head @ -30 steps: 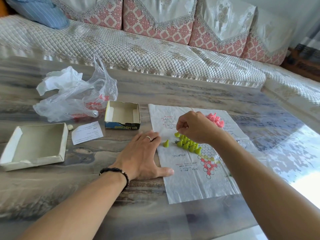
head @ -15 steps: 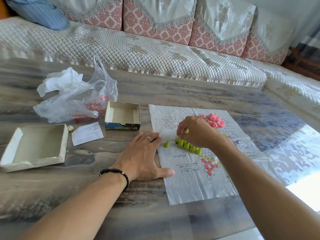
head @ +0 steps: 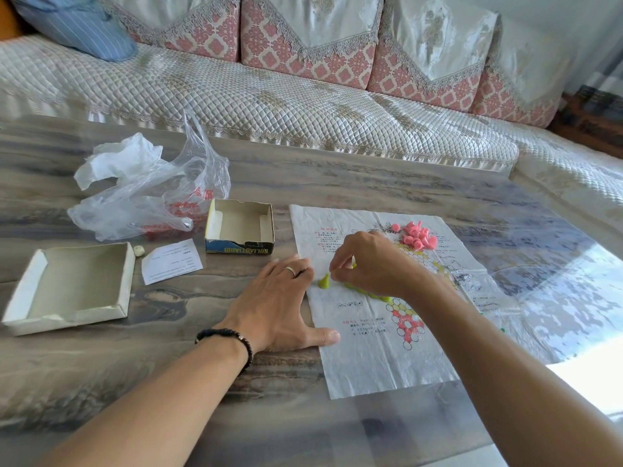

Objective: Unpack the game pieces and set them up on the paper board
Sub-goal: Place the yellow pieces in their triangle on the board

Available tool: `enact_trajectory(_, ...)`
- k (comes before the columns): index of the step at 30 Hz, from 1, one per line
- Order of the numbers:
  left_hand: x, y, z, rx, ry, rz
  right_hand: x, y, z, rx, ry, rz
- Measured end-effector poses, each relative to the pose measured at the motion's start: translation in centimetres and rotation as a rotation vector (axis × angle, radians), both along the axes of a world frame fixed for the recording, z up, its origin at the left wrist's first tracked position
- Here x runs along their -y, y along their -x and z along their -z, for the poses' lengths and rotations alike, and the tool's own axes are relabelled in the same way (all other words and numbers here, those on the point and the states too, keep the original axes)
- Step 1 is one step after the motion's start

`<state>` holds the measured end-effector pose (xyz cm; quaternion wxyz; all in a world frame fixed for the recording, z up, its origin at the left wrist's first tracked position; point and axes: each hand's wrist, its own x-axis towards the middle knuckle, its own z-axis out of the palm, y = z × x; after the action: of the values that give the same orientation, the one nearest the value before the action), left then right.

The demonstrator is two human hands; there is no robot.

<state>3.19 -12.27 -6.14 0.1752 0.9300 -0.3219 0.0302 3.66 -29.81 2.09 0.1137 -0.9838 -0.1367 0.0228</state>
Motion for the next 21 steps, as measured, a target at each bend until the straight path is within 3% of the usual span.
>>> enact_trajectory(21, -0.1, 0.0, -0.2, -0.07, -0.051, -0.015, 1.2, -0.5, -0.7, 0.059, -0.009, 0.084)
